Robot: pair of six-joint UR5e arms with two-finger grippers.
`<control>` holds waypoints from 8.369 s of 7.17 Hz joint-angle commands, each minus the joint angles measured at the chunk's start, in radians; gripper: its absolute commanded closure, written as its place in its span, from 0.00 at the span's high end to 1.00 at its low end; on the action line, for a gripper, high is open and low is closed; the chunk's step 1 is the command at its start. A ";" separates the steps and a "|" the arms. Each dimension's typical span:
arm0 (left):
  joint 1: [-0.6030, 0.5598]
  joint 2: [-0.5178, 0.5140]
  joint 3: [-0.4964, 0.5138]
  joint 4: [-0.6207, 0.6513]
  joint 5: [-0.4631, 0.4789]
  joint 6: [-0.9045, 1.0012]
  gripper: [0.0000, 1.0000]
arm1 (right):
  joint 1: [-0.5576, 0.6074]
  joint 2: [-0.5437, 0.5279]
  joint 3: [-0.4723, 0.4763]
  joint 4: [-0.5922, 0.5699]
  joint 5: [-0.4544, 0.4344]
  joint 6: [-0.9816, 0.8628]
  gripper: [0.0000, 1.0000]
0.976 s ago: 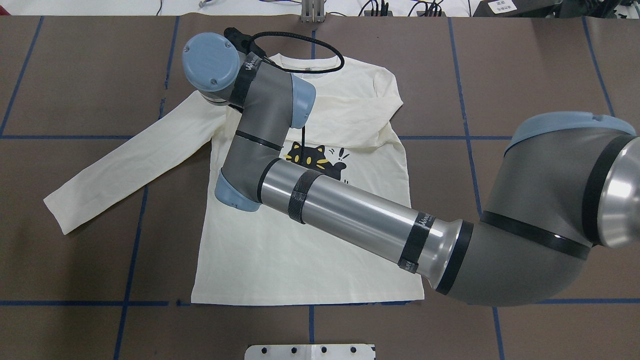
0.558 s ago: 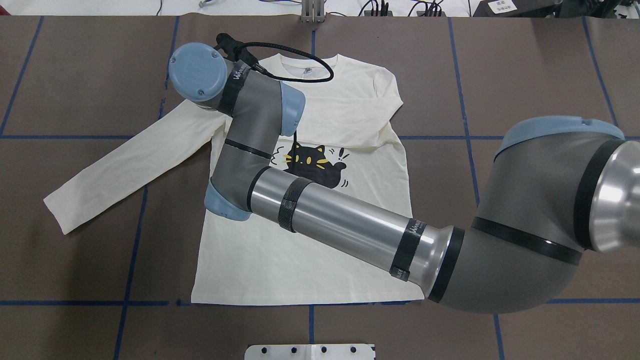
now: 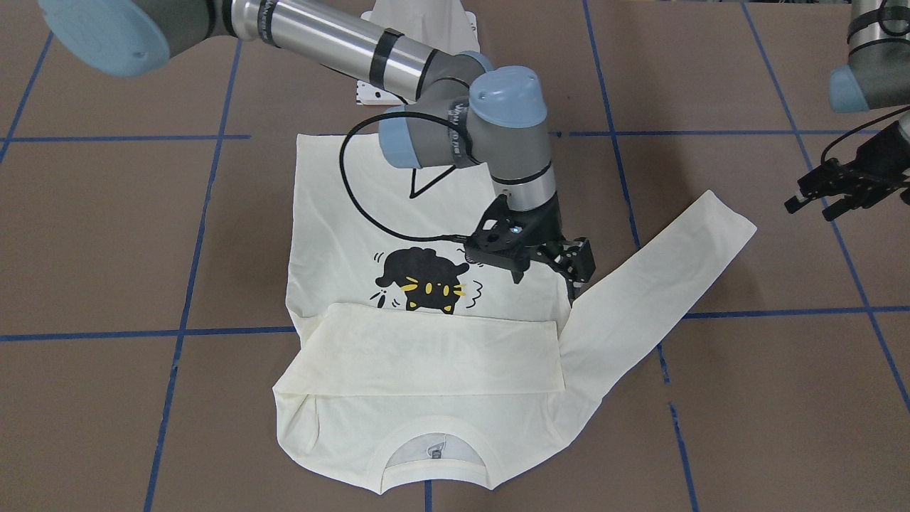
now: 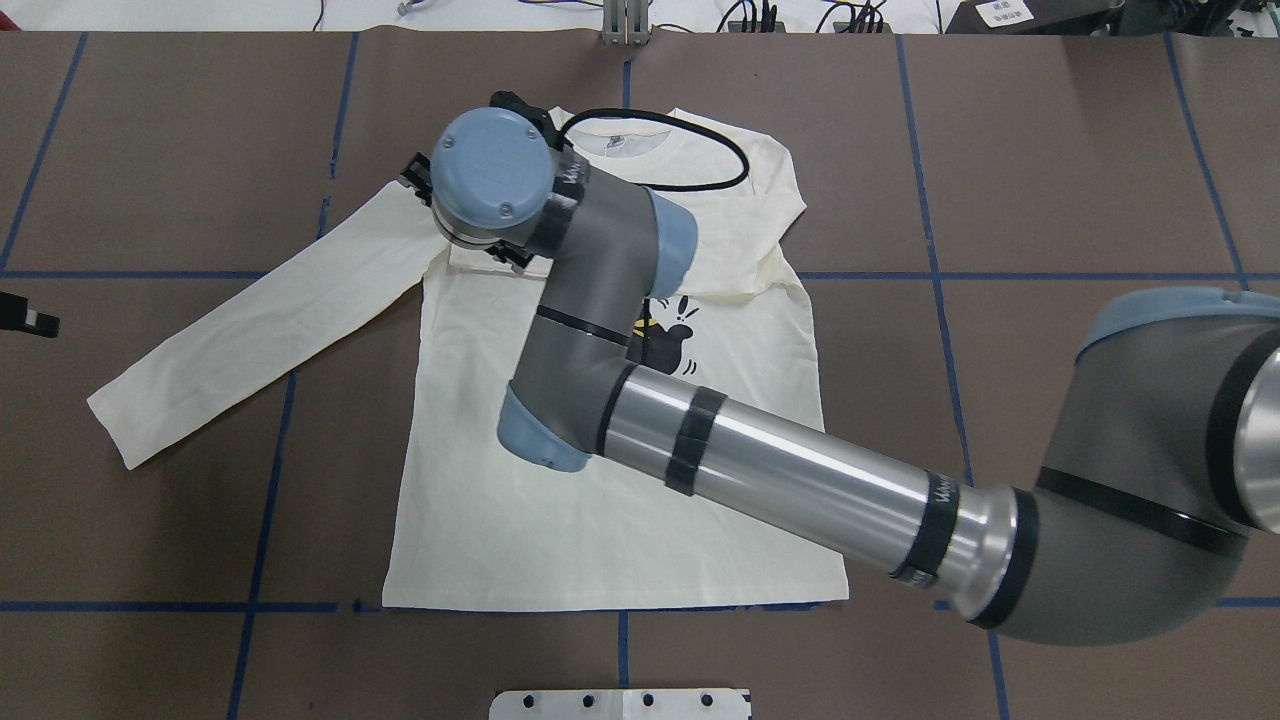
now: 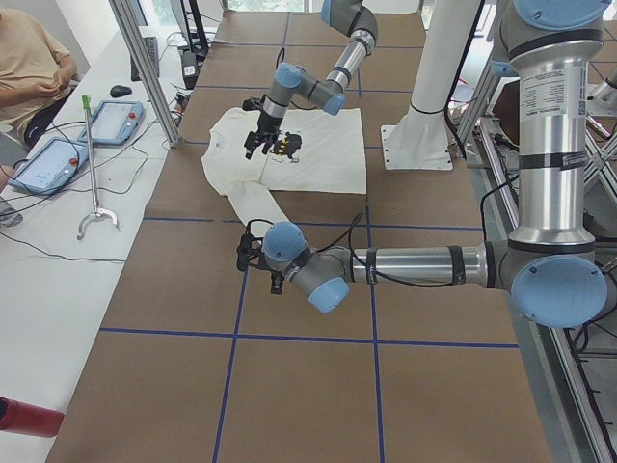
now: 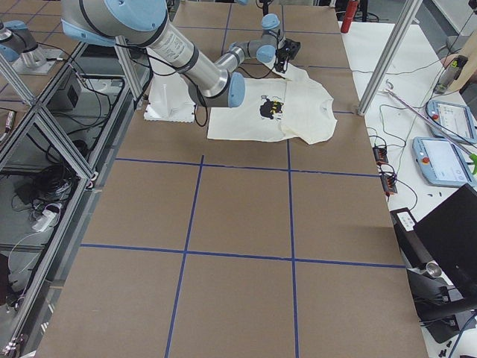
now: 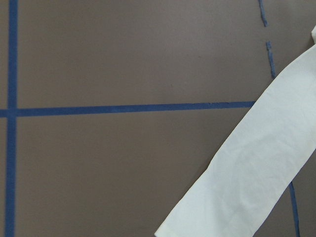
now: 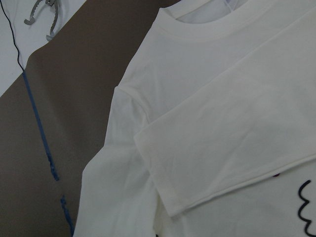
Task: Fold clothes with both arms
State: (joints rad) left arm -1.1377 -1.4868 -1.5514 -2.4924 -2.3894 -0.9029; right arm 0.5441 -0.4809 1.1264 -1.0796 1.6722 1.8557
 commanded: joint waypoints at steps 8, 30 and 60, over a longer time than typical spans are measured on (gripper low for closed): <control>0.147 -0.009 0.103 -0.016 0.088 -0.077 0.56 | 0.115 -0.482 0.513 -0.062 0.159 -0.141 0.99; 0.159 -0.294 -0.107 0.003 -0.057 -0.462 0.00 | 0.292 -0.790 0.723 -0.054 0.357 -0.378 0.99; 0.585 -0.698 -0.134 0.202 0.573 -0.763 0.75 | -0.529 -1.068 0.946 -0.178 -0.421 0.362 0.54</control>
State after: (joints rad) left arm -0.5523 -2.1845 -1.6859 -2.2902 -1.8163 -1.6676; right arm 0.0150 -1.5496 2.0797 -1.2578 1.2518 2.2180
